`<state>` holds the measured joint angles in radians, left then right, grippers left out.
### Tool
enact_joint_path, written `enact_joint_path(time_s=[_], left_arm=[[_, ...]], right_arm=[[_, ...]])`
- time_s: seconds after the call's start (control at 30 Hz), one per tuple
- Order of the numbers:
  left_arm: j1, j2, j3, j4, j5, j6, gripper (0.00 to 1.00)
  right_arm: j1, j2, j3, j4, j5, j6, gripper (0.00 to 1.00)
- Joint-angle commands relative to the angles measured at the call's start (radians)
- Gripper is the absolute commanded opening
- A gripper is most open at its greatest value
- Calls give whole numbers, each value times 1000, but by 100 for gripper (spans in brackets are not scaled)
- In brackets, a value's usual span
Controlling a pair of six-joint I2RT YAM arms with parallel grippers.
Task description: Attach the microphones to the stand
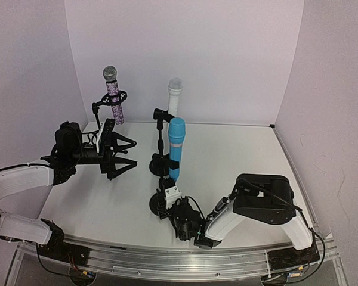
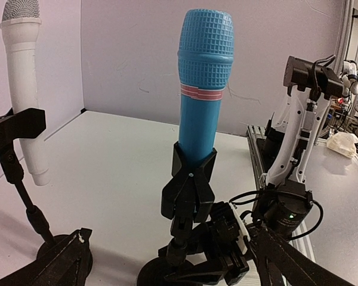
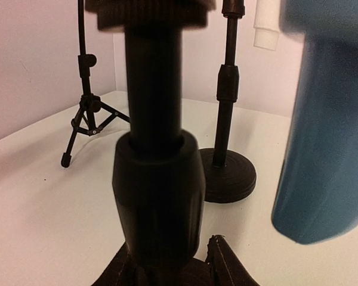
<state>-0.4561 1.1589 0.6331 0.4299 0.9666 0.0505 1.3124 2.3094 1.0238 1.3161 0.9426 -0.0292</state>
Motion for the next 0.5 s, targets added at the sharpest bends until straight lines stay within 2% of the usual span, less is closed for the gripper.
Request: enact_joint_path(time_s=[0.0,0.17,0.33,0.47], left_arm=[[10,6,-3,45,22,-6,97],[14,14,0,51,29,-6,97],[23,12,5,44,29,2,97],[30,12,9,35,30,7,97]], right_arm=[[-12,19,30,51,10,7,34],[-21,26,44,51,0,-9,20],[-31,35,52,51,-8,-13,13],[-37,19,39,51,-11,-38,2]])
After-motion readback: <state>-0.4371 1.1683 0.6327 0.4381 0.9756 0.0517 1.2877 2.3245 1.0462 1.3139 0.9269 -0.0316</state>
